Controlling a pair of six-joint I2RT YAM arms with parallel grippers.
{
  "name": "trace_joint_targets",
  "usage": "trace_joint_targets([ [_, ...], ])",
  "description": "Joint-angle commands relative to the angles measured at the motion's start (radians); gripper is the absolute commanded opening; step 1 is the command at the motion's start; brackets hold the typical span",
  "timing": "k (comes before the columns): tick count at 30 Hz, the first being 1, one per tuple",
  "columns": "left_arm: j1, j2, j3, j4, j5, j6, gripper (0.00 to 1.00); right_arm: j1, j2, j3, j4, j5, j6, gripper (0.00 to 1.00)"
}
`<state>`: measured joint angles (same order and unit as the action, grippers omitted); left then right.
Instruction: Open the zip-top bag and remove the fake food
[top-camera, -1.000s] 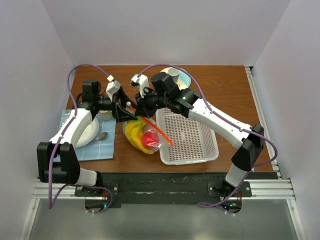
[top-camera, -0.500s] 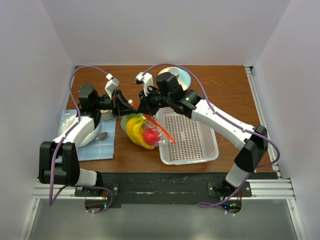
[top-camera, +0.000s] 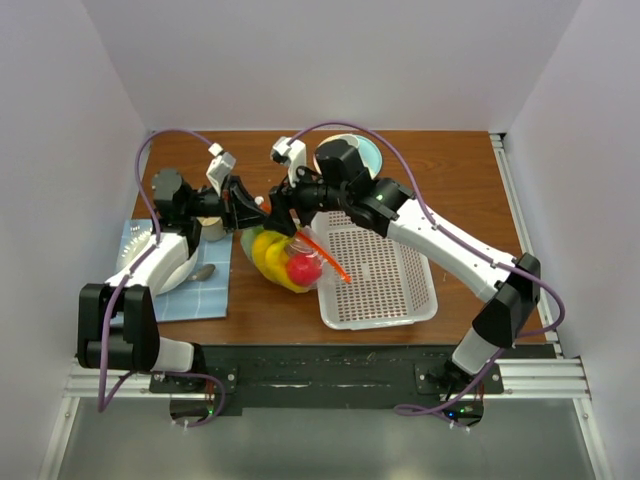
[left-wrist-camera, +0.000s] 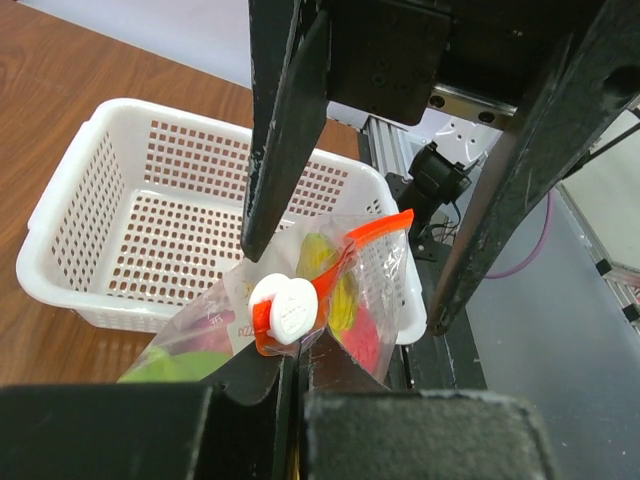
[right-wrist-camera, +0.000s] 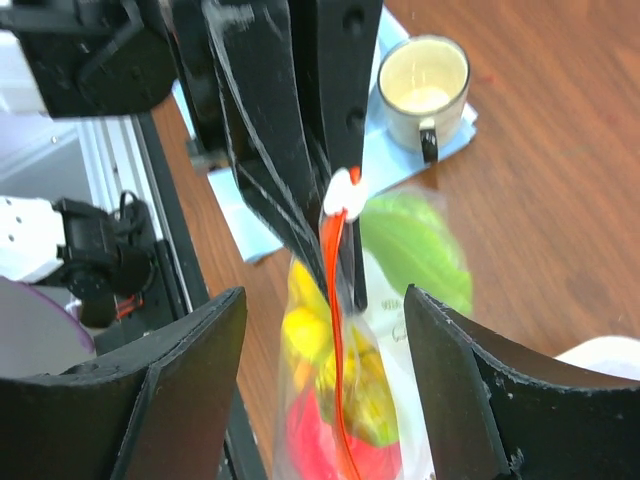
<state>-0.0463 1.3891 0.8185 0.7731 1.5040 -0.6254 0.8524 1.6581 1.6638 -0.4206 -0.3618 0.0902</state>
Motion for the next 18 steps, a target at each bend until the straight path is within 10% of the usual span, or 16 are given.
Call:
trace_joint_targets([
  [1,0.002,-0.025,0.013,0.149,0.205,-0.095,0.0,-0.003,0.002,0.054,0.069,0.006,0.003,0.67],
  [18,0.0,-0.032,-0.03,0.304,0.205,-0.211,0.02,-0.006,0.081,0.116,0.16,0.035,0.042,0.37],
])
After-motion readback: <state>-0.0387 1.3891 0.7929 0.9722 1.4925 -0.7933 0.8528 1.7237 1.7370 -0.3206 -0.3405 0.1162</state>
